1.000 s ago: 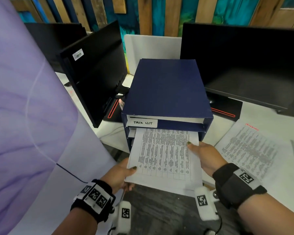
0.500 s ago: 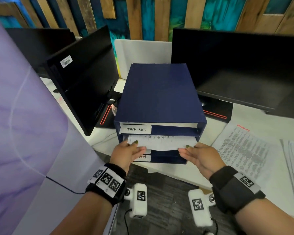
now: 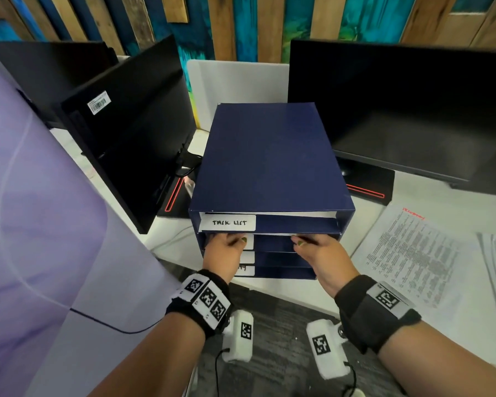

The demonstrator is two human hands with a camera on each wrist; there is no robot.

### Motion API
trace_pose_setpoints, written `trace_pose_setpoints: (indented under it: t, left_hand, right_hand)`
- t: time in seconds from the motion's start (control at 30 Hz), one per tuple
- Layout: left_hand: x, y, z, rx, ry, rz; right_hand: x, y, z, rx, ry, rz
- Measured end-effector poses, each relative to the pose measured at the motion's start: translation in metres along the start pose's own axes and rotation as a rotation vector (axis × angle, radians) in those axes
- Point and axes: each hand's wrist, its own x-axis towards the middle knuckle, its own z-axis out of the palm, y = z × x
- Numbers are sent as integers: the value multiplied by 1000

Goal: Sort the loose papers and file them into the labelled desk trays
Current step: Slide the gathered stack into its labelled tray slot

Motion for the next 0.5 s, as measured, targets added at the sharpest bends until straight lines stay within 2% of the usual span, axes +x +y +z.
trace_pose_setpoints:
  t: [0.07, 0.13, 0.23, 0.3, 0.37, 0.5]
  left_hand:
    - [-4, -4, -3, 129, 32, 89]
    - [-11, -9, -3, 197, 35, 197]
    - [-19, -15, 3, 411, -59, 419]
    - [-21, -15, 7, 581, -118, 503]
    - [-21, -14, 11, 647, -144, 515]
    - [-30, -12, 29, 569, -168, 622]
  right_hand:
    - [-4, 1, -5, -182, -54, -61]
    - [-7, 4, -7, -505, -98, -172]
    - [-8, 12, -7, -910, -97, -383]
    - [-6, 18, -9, -1096, -120, -431]
    - [-6, 19, -10, -1179, -166, -413]
    - [-11, 12, -23, -1082, -226, -387]
